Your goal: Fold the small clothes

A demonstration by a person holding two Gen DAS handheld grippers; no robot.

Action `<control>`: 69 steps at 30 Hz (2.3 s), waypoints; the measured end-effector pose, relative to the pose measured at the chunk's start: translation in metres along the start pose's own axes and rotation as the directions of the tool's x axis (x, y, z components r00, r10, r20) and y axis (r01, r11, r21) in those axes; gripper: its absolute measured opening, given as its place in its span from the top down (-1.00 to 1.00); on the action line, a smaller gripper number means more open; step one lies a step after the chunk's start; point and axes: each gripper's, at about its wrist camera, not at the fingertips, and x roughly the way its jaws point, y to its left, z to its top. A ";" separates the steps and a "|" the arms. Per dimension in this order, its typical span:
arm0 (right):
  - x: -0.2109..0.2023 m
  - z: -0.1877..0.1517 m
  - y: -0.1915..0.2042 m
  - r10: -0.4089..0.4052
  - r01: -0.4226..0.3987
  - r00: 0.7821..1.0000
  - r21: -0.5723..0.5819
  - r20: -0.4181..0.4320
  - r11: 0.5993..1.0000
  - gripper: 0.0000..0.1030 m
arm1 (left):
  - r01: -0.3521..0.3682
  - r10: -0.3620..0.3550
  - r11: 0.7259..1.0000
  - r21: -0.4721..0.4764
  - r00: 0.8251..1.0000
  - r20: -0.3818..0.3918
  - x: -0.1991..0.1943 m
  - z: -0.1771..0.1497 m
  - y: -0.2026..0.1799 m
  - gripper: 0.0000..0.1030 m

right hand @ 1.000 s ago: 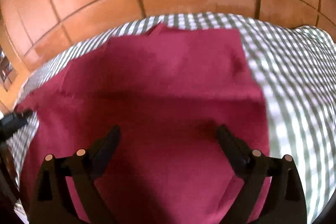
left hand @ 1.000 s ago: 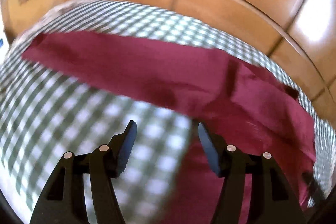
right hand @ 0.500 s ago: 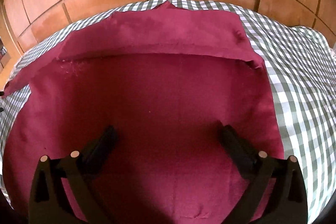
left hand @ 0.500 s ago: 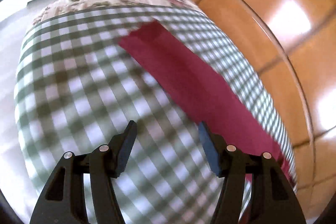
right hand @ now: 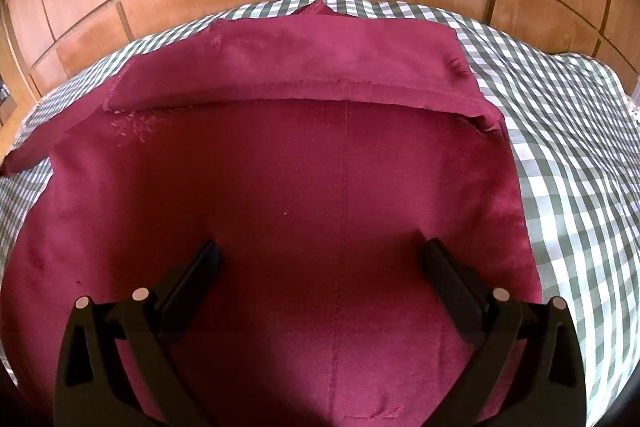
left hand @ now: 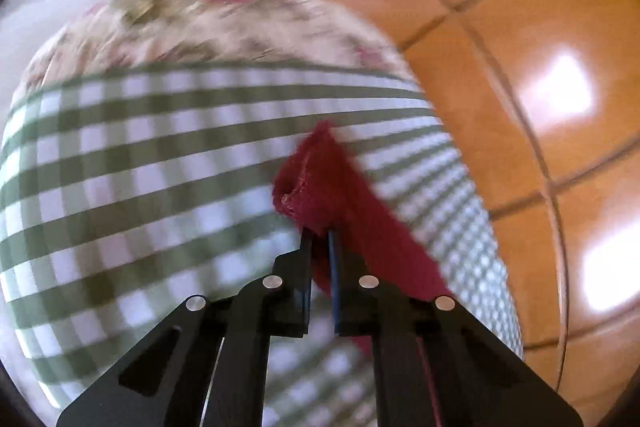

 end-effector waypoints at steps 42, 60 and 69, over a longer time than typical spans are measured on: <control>0.001 0.001 0.002 -0.007 0.007 1.000 -0.001 0.004 1.000 -0.97 | -0.056 0.060 0.994 -0.096 0.998 0.035 0.008 -0.013 0.025 0.03; 0.002 0.001 0.003 -0.005 0.005 1.000 0.005 0.003 1.000 -0.97 | 0.475 -0.356 0.692 0.544 0.880 -0.315 -0.053 -0.227 -0.210 0.88; -0.009 0.015 -0.004 0.085 -0.084 0.996 0.077 -0.018 0.994 -0.65 | 0.493 -0.240 0.620 0.610 0.860 -0.450 -0.051 -0.309 -0.204 -0.32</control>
